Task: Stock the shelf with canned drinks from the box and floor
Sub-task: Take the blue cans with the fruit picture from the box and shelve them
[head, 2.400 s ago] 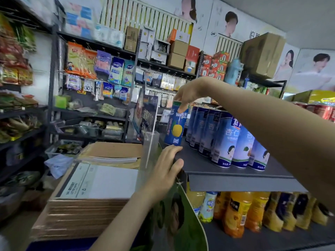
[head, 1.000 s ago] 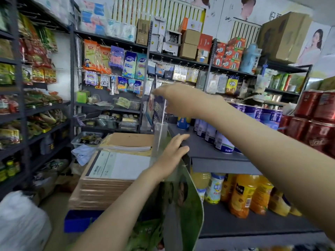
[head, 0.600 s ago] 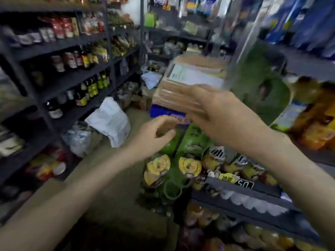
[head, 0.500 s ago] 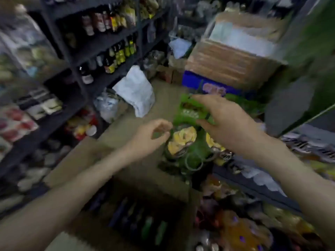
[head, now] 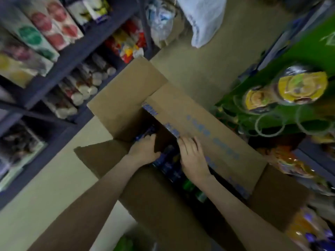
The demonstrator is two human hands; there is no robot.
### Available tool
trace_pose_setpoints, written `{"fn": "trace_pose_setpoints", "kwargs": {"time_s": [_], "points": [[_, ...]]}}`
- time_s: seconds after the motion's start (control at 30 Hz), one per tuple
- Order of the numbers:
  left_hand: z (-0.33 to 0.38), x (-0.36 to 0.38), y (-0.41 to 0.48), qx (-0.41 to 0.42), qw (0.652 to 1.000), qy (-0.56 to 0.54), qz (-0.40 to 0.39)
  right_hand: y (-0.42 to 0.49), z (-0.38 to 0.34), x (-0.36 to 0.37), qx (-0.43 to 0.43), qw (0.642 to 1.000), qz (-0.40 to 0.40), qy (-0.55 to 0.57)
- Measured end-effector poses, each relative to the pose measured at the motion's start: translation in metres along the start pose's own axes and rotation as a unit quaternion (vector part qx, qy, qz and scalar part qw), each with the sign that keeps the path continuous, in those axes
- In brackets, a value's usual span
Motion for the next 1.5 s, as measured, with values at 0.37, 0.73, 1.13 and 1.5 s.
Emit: {"fn": "trace_pose_setpoints", "kwargs": {"time_s": [0.37,0.73,1.13,1.5], "points": [[-0.045,0.032,-0.016,0.065,0.973,-0.076,0.207,0.08,-0.007,0.126,-0.017,0.984,-0.177,-0.009],[-0.057,0.044,-0.014,0.078,0.958,-0.018,0.275,0.134,-0.014,0.154,-0.083,0.924,-0.287,-0.238],[-0.047,0.026,-0.016,-0.009,0.782,-0.591,0.199,0.067,-0.018,0.071,0.118,0.87,-0.098,0.468],[-0.05,0.023,-0.024,0.045,0.671,-0.72,0.174,0.086,-0.009,0.079,0.071,0.794,-0.154,0.584]]}}
Point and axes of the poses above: each hand's wrist, its own y-axis towards the middle knuckle, its own x-axis out of the palm, z = x × y, the point moved 4 cm from there along y, towards the middle knuckle, and after that the axes turned 7 degrees about -z, right-handed, at the moved point
